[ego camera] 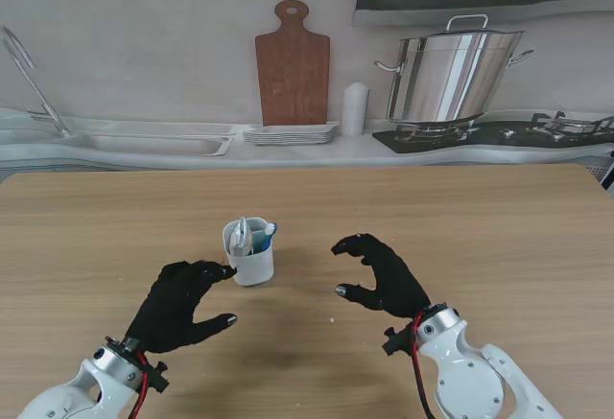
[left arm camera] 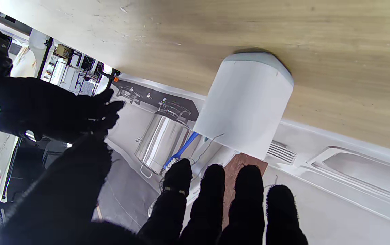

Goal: Organize toothpaste and toothbrush

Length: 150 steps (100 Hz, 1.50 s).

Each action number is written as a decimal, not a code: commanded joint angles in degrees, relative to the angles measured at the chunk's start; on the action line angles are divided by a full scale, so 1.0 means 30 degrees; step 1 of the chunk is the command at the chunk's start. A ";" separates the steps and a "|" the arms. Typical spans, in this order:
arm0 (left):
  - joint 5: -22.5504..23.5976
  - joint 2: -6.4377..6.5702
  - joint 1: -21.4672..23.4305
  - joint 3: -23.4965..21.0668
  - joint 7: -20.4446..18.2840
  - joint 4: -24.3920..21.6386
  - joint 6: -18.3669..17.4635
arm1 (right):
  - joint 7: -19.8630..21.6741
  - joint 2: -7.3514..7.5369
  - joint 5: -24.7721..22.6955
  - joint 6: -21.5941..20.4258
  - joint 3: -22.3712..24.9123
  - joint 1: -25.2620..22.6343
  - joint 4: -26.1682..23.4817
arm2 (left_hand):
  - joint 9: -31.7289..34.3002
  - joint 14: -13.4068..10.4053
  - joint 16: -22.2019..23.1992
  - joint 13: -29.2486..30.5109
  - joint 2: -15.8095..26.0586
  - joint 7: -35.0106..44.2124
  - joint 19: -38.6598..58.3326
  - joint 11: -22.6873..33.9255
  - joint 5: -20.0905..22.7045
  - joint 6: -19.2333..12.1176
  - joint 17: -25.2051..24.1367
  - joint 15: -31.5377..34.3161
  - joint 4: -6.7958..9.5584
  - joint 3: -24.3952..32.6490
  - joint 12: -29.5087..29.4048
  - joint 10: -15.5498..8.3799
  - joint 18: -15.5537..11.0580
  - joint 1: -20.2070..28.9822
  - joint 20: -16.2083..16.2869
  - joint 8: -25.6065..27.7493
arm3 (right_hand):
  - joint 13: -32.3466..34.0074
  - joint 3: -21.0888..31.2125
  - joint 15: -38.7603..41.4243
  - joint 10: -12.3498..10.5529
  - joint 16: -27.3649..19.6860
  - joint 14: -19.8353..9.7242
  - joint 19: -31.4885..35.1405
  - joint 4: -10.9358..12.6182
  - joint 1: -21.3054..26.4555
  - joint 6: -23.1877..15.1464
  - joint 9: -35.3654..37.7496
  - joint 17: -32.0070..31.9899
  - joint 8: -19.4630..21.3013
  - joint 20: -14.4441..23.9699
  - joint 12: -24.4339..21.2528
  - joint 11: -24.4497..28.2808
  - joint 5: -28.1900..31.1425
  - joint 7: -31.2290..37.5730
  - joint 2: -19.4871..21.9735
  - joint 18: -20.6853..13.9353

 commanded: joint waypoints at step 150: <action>0.0902 0.0080 -0.0020 0.2083 -0.0111 -0.0442 0.1339 | -0.0217 -0.0107 0.0857 0.1138 0.1634 -0.3872 -0.0439 | 0.3870 0.0941 0.3570 0.3846 0.0173 0.2962 0.2343 0.1290 0.3220 -0.2282 0.2318 0.1294 -0.0270 0.0158 0.0637 -0.0593 0.2523 0.0048 0.1039 0.1459 | 0.5838 0.1849 0.3039 0.0347 0.2601 0.1123 0.2502 0.0504 0.1842 -0.1692 0.6493 0.3715 0.0905 0.1595 0.0435 0.0376 0.5950 0.0211 -0.1177 0.1889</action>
